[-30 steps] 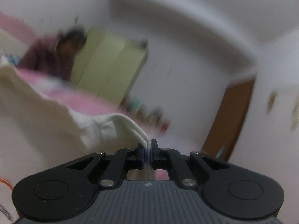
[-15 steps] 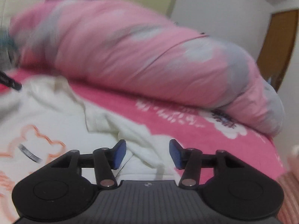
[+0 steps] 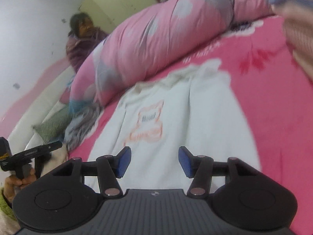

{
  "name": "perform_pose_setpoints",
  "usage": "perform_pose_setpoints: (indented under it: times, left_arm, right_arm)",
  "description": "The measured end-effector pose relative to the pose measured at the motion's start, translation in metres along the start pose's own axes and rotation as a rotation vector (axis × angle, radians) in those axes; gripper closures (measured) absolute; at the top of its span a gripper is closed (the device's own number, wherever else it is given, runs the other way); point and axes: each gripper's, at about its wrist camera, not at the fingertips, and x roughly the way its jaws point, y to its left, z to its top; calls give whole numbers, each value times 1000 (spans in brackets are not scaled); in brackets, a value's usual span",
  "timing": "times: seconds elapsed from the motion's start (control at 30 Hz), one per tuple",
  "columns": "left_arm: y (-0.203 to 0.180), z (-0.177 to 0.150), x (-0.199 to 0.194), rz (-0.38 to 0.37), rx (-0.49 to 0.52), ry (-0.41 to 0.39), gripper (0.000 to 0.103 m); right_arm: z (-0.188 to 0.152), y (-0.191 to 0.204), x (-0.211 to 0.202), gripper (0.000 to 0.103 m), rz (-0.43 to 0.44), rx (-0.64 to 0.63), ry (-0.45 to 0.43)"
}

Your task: Fold clothes

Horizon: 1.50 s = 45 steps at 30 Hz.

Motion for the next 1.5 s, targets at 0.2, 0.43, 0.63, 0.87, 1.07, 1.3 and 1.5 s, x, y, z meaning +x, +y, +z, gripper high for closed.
perform_pose_setpoints:
  times: [0.2,0.43,0.63,0.87,1.07,1.3,1.5]
  left_arm:
    - [-27,-93,-21,15,148,42,36]
    - [-21,-137,-17,111,180,44,62]
    - [-1,-130,-23,112,75,9,87]
    - [41,-90,-43,58,-132,-23,91]
    - [136,19,-69,398,-352,-323,87]
    - [200,41,-51,649,-555,-381,40]
    - [137,-23,-27,506,-374,-262,37]
  right_arm:
    - [-60,34,22,53,-68,-194,-45]
    - [-94,43,45,55,-96,-226,-123]
    - [-109,32,43,57,-86,-194,-192]
    - [-121,29,44,56,-77,-229,-244]
    - [-121,23,43,56,-51,-203,-250]
    - [-122,24,44,55,-48,-200,-254]
    - [-120,23,46,54,-40,-193,-248]
